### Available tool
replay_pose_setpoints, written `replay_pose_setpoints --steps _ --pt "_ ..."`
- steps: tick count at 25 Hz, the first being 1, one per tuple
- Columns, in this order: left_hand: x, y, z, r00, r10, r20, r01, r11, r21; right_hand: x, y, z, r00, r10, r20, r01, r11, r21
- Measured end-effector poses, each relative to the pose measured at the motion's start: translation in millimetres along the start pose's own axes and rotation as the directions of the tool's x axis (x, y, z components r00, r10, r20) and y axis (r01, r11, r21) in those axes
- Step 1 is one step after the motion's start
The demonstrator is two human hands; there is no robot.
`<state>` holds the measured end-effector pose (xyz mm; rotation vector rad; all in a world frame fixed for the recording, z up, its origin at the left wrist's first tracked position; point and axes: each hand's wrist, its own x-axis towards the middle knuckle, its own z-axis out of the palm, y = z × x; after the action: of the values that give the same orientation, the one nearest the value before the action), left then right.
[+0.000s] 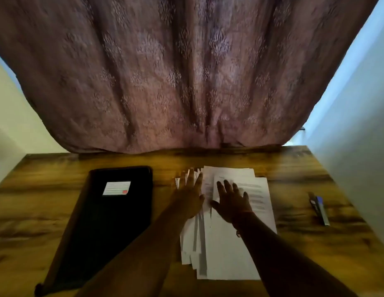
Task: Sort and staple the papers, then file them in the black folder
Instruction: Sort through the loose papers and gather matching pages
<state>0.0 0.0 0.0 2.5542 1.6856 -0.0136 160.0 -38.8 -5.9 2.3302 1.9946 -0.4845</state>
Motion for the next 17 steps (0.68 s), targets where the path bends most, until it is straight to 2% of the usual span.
replay_pose_setpoints --steps 3,8,10,14,17 --pt "1.8 9.5 9.5 0.989 -0.029 0.148 0.043 0.995 -0.09 -3.4 -9.5 10.6 0.995 0.085 0.048 -0.087 0.996 0.037" --pt "-1.5 21.9 32.3 0.976 -0.08 0.204 0.148 0.927 -0.345 -8.6 -20.8 23.8 0.983 0.158 0.09 -0.162 0.986 0.043" --pt "-5.8 25.9 39.4 0.98 -0.085 0.177 0.149 0.909 -0.389 -6.5 -24.8 26.2 0.98 0.163 0.114 -0.166 0.986 0.018" --pt "-6.6 35.3 50.2 0.975 -0.168 0.148 0.214 0.896 -0.389 -4.7 -20.7 26.4 0.986 0.093 0.14 -0.085 0.994 -0.062" --pt "-8.1 40.5 50.4 0.97 -0.207 0.127 0.24 0.898 -0.369 -2.3 -10.3 22.0 0.984 -0.005 0.179 0.01 1.0 -0.027"
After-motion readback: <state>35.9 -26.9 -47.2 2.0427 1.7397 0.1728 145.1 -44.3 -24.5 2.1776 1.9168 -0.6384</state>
